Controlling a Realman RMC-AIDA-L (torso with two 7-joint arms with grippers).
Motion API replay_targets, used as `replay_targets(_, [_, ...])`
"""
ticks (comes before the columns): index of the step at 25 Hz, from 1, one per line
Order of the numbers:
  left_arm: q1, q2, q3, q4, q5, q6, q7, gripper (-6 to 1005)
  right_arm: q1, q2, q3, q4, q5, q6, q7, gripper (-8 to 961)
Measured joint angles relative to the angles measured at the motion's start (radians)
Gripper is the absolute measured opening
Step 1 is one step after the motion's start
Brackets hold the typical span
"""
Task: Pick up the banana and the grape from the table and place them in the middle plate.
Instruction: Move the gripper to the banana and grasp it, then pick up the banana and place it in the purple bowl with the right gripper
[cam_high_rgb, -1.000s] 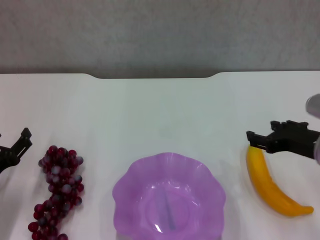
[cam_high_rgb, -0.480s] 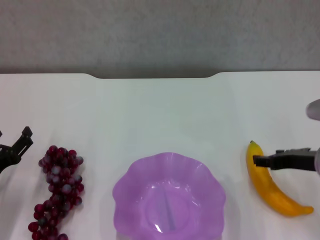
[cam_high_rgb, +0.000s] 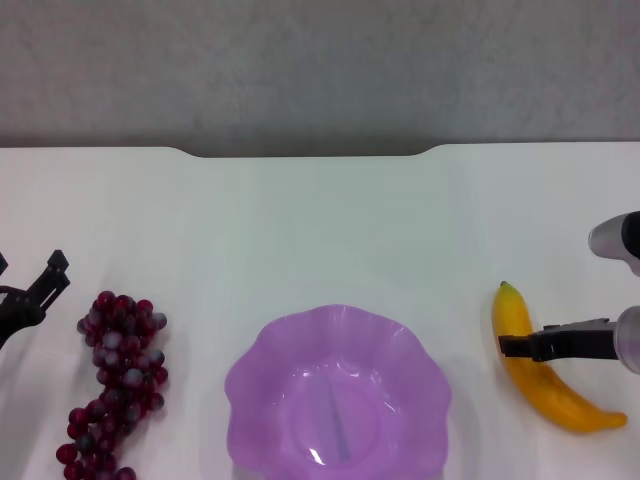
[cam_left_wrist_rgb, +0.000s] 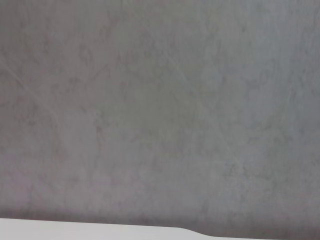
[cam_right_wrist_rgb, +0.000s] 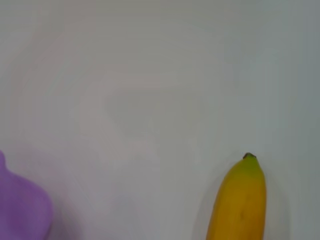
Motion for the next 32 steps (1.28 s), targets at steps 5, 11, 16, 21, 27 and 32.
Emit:
replay_targets(5, [-0.001,0.000,0.000,0.000,0.000,-0.001,0.000,866,0.010,0.001,-0.001,-0.032,0.000,-0.012,0.000,723])
replay_targets(11, [-0.004,0.000,0.000,0.000,0.000,-0.001,0.000,866,0.034,0.002,-0.012,-0.078,0.001,-0.025,0.000,723])
replay_targets(16, [-0.004,0.000,0.000,0.000,0.000,-0.002,0.000,866,0.046,0.004,-0.039,-0.097,0.002,-0.052,0.001,723])
replay_targets(21, [-0.005,0.000,0.000,0.000,0.000,-0.003,0.000,866,0.058,0.004,-0.046,-0.122,0.010,-0.060,0.000,722])
replay_targets(27, [-0.006,0.000,0.000,0.000,0.000,-0.004,0.000,866,0.079,0.004,-0.073,-0.149,0.027,-0.079,-0.003,683])
replay_targets(32, [-0.006,0.000,0.000,0.000,0.000,-0.003,0.000,866,0.071,0.005,-0.087,-0.132,0.028,-0.092,-0.004,550])
